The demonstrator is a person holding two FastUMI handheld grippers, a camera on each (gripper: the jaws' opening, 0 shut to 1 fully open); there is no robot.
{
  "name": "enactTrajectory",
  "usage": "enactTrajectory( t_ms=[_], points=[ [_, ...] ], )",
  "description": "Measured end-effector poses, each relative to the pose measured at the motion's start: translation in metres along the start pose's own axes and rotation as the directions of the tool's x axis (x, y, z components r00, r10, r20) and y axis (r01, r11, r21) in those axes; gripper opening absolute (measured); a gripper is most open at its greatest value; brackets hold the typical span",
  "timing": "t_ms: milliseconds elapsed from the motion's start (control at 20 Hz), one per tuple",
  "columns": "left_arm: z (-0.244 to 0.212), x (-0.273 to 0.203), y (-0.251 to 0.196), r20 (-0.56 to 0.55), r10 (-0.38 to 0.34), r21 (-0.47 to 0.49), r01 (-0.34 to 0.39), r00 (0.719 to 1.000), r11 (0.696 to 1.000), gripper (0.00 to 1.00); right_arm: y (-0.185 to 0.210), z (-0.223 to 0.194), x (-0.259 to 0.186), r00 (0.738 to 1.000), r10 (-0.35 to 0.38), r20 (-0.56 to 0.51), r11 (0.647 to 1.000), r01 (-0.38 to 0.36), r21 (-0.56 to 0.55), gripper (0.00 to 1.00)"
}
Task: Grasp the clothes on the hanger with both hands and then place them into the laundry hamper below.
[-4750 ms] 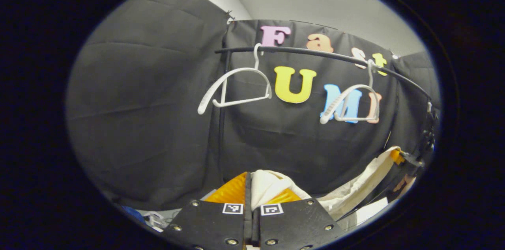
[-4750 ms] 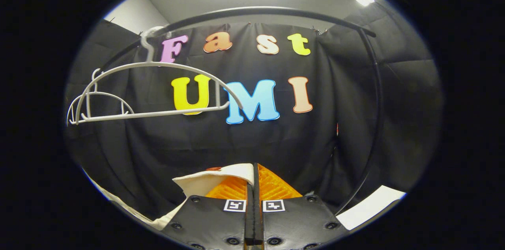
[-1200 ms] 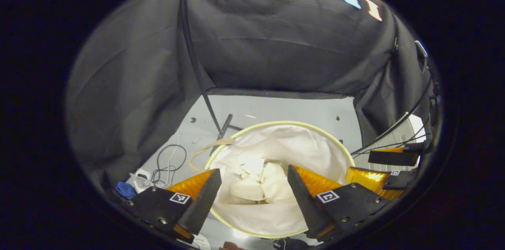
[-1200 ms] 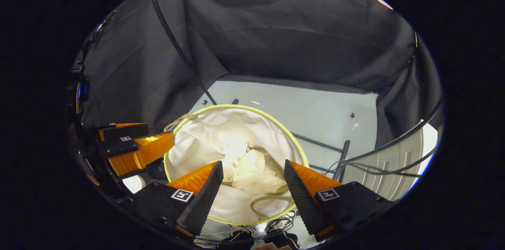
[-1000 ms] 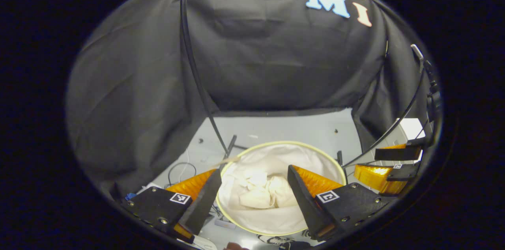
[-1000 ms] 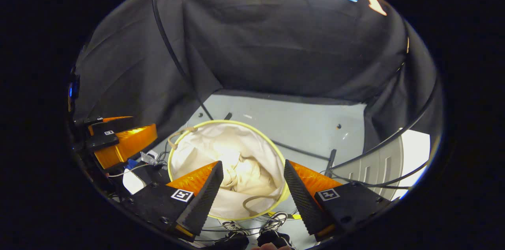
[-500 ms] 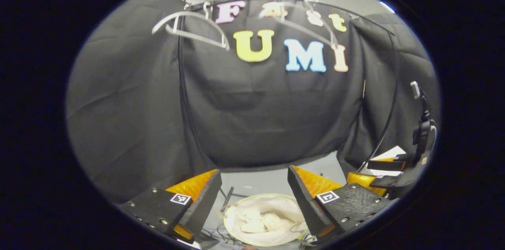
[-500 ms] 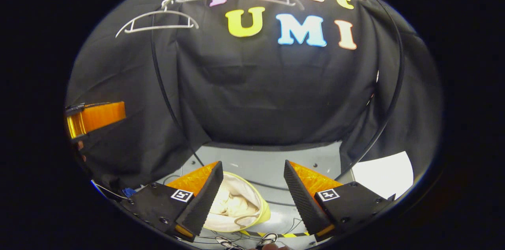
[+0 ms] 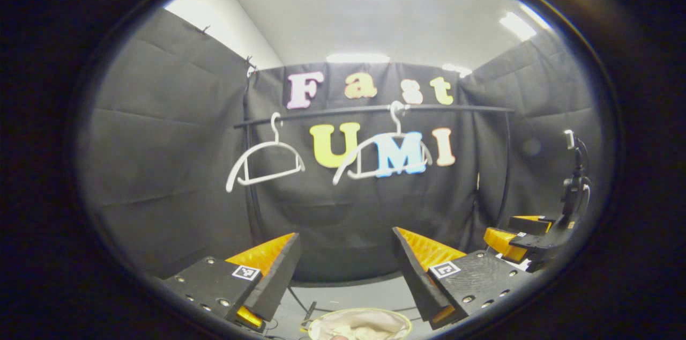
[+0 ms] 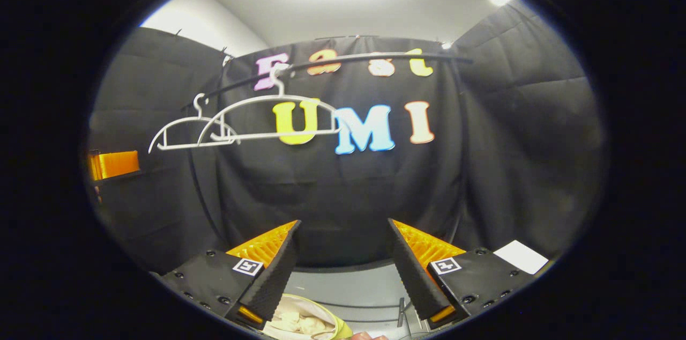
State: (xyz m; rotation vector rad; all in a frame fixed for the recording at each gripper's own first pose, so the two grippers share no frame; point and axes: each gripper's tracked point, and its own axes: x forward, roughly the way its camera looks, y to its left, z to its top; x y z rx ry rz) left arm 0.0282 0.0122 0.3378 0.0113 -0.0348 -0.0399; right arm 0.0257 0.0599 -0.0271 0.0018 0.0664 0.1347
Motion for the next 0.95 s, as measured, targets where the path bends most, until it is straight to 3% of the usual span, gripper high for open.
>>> enactTrajectory(
  t_ms=[150,250,300,450,500,600,750,850,900,950],
  points=[
    [0.04,-0.013,0.0,0.024,-0.024,-0.07,0.025,0.999,0.997,1.0,-0.031,0.036,-0.021,0.996,-0.051,0.078,0.998,0.054,-0.041,0.92],
    [0.061,-0.019,-0.002,0.052,-0.039,-0.075,0.043,0.998,0.996,1.0,-0.047,0.053,-0.036,0.99,-0.097,0.106,0.994,0.102,-0.043,1.0],
    [0.07,-0.023,-0.002,0.06,-0.042,-0.068,0.046,0.997,0.997,1.0,-0.055,0.058,-0.041,0.988,-0.118,0.101,0.992,0.121,-0.03,0.92],
    [0.087,-0.02,0.003,0.056,-0.043,-0.072,0.047,0.997,0.996,1.0,-0.072,0.068,-0.051,0.983,-0.172,0.07,0.985,0.173,0.0,0.92],
    [0.091,-0.016,0.006,0.057,-0.041,-0.072,0.045,0.998,0.996,1.0,-0.076,0.074,-0.054,0.98,-0.184,0.073,0.983,0.184,0.003,0.97],
    [0.094,-0.015,0.01,0.06,-0.022,-0.076,0.027,0.998,0.997,1.0,-0.077,0.084,-0.057,0.98,-0.177,0.089,0.984,0.177,0.007,0.93],
    [0.095,-0.021,0.014,0.087,0.025,-0.081,-0.018,0.996,0.997,1.0,-0.083,0.09,-0.056,0.984,-0.138,0.108,0.99,0.141,-0.021,0.98],
    [0.093,-0.023,0.01,0.111,0.055,-0.102,-0.044,0.992,0.994,1.0,-0.085,0.088,-0.052,0.989,-0.1,0.11,0.994,0.104,-0.035,0.93],
    [0.092,-0.023,0.003,0.12,0.054,-0.117,-0.04,0.991,0.992,1.0,-0.088,0.081,-0.049,0.992,-0.086,0.093,0.995,0.091,-0.046,0.97],
    [0.095,-0.024,-0.001,0.137,0.063,-0.124,-0.046,0.989,0.991,1.0,-0.092,0.077,-0.047,0.994,-0.077,0.083,0.996,0.081,-0.046,0.92]
  ],
)
